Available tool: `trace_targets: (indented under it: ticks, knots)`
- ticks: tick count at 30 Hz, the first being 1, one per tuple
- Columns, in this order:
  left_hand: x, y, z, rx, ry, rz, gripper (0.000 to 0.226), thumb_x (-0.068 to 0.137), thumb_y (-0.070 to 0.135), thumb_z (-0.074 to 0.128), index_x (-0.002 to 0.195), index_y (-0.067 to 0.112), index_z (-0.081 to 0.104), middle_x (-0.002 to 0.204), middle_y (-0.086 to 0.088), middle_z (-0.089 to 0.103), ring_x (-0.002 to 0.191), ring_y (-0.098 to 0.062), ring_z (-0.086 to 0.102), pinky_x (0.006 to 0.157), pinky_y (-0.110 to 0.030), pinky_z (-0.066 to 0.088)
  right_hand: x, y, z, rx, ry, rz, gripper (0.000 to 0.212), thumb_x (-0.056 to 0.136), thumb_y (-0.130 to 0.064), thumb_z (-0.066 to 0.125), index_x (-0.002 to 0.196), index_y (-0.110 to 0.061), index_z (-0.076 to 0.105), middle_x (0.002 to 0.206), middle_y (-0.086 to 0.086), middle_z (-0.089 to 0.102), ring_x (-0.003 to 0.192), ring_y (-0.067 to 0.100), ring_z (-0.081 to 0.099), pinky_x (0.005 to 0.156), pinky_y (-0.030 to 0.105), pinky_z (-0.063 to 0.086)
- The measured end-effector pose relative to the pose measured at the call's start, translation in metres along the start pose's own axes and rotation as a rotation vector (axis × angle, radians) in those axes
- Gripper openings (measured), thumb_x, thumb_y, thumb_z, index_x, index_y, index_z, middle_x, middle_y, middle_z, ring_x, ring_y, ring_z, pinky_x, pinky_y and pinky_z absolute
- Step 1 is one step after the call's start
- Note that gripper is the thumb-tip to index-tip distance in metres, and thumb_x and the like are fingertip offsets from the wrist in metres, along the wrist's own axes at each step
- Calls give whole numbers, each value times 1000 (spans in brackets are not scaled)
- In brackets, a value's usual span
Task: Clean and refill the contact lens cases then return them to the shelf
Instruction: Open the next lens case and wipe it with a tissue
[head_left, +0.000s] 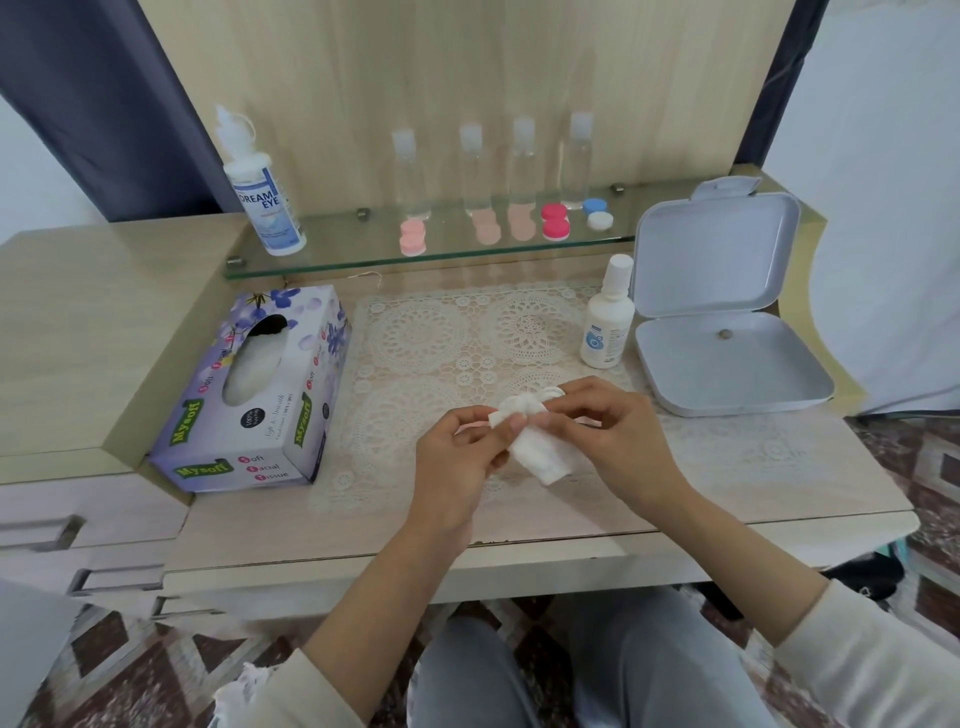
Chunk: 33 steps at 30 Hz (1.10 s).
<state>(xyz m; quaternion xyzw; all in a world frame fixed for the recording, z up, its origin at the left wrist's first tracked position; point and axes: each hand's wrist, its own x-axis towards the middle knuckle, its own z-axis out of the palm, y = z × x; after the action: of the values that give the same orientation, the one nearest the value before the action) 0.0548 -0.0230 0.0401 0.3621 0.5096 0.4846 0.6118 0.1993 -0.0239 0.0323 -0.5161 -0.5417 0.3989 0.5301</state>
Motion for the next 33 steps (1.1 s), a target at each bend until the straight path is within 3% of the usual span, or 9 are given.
trace_targets:
  ticks: [4,8,12,17,21,25,29,33]
  knots:
    - [1,1,-6,-23,15,30,12,73,12,68,84,12,65,68,2,69,68,-9,66,69,-28,53,3,0,-6,79,95,61,27,78,-5,69,58,2,52,74,25,55,72,27,59,75,37,53]
    - [0,3,-13,0,-60,44,14,69,12,68,82,8,63,74,-1,70,73,-13,66,74,-37,53,0,-4,-7,125,92,111,36,80,8,62,60,-9,37,69,16,50,69,15,63,66,32,57]
    - [1,8,-17,141,-137,101,10,70,9,69,80,10,67,69,2,69,71,-15,63,65,-28,50,-1,-7,-6,162,45,137,20,80,8,61,82,-9,51,67,9,57,63,13,65,62,29,58]
    - [-1,16,-17,293,-293,127,13,72,6,69,80,16,73,77,7,71,76,-6,65,67,-16,51,-3,-9,-8,133,27,152,13,82,7,59,83,-6,60,75,14,64,61,19,67,62,27,57]
    - [5,18,-14,471,-156,224,34,63,7,80,86,28,66,58,8,57,58,-5,53,61,-19,48,-5,-10,-8,137,-10,168,11,82,8,59,81,-3,59,76,17,64,61,19,67,61,27,58]
    - [6,16,-9,549,-108,220,37,61,12,82,87,29,62,70,6,57,56,-7,52,63,-23,49,-8,-9,-8,138,-31,162,13,82,8,59,78,-3,60,75,16,65,64,18,67,61,27,58]
    - [3,15,-8,466,-208,147,26,69,8,76,91,20,70,87,0,71,78,-14,68,74,-26,55,-11,-10,-8,145,-43,154,14,82,9,59,76,-3,59,73,12,65,62,13,67,59,23,56]
    - [5,13,-8,447,-175,137,13,73,9,73,86,10,72,86,-8,72,80,-18,69,74,-29,56,-12,-10,-6,125,-62,140,14,81,9,60,75,-3,59,73,11,66,63,13,67,58,22,55]
